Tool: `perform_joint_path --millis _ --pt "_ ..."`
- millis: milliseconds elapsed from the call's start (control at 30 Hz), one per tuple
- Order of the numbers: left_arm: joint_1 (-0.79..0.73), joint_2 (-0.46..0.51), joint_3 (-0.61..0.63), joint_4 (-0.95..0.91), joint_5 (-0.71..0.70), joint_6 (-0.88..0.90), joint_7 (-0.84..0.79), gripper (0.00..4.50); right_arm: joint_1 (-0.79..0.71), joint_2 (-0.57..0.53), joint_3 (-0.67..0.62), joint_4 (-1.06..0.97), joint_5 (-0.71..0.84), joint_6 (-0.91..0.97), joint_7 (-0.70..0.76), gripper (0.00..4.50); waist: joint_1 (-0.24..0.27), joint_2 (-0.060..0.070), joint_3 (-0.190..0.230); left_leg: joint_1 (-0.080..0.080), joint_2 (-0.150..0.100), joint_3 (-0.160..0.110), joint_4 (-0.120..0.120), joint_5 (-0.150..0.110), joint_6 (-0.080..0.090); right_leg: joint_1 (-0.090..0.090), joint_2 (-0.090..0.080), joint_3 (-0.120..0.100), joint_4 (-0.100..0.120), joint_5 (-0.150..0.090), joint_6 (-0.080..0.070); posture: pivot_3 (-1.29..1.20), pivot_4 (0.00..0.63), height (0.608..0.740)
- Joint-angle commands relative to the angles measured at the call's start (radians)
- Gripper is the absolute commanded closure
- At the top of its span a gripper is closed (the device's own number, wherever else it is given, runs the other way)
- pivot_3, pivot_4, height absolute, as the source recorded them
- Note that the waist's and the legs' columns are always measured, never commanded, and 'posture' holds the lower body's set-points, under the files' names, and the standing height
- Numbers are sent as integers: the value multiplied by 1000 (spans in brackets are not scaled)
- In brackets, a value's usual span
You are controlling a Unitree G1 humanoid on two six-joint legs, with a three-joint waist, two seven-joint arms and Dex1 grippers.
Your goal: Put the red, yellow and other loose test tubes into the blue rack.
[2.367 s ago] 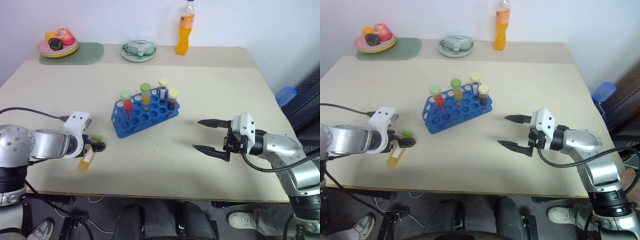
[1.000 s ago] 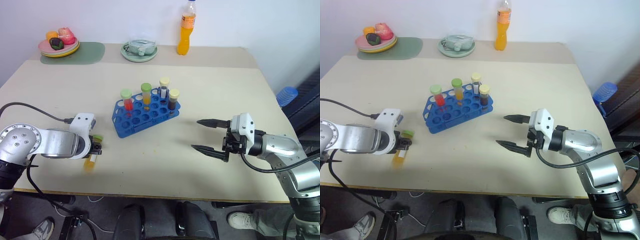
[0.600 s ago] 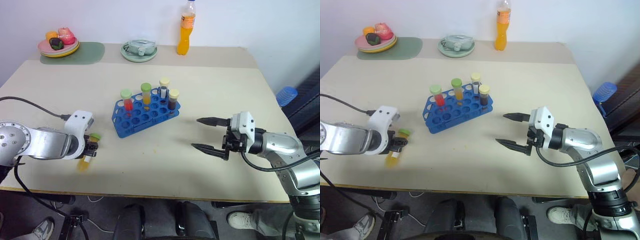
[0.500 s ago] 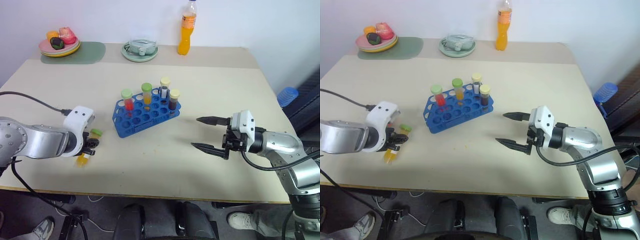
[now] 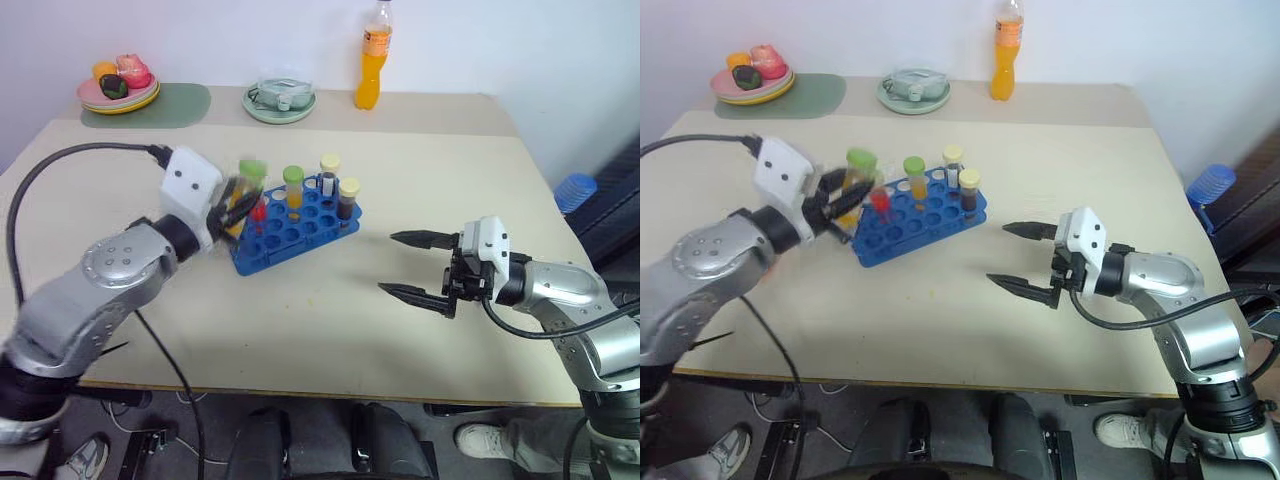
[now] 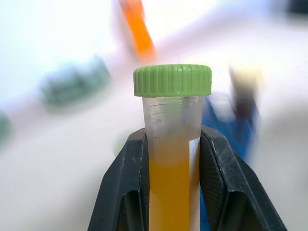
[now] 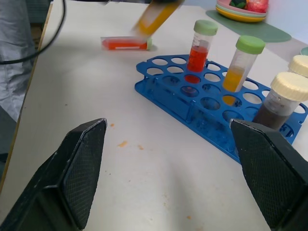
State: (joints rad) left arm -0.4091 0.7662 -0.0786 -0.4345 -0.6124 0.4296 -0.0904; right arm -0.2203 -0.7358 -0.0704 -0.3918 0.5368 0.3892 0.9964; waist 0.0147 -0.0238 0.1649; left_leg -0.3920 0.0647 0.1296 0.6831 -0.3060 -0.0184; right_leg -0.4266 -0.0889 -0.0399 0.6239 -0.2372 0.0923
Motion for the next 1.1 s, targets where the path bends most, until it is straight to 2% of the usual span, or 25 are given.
perform_joint_path --millis 33,100,200,433,633,833,1100 --pt "-31 -117 -27 130 156 -158 -42 3710 -11 -20 -47 -73 30 29 -31 302 0 0 0 0 0 0 0 0 0 0 0 0 0 0 0 0 150 740" --pt "-39 -181 -43 200 220 -248 -92 3710 -10 -25 -56 -87 37 46 -43 302 0 -1 0 -1 0 0 0 0 1 0 0 0 -1 0 0 0 150 740" --pt "-34 -297 -47 309 246 -403 -191 3710 1 -40 -77 -110 46 69 -59 302 -1 -1 0 -1 0 0 0 -1 2 0 0 0 -2 0 1 0 150 740" --pt "-37 -438 -59 453 302 -586 -352 3710 31 -65 -126 -150 61 100 -84 302 -1 -1 0 -1 0 0 1 -2 3 0 0 0 -2 0 1 0 150 740" --pt "-65 -515 -45 591 345 -676 -411 3710 50 -64 -139 -167 59 105 -98 302 -2 -1 0 -1 0 0 1 -4 7 0 0 0 -2 1 1 0 150 740" --pt "-111 -595 -43 736 409 -754 -398 3710 65 -62 -147 -177 57 99 -111 302 -1 -1 0 -1 0 0 1 -5 9 0 0 0 -2 1 1 0 150 740" --pt "-125 -629 -38 841 437 -837 -427 3710 93 -61 -167 -189 57 93 -118 302 -2 -1 0 -1 0 0 1 -6 10 1 0 0 -3 1 1 0 150 740"
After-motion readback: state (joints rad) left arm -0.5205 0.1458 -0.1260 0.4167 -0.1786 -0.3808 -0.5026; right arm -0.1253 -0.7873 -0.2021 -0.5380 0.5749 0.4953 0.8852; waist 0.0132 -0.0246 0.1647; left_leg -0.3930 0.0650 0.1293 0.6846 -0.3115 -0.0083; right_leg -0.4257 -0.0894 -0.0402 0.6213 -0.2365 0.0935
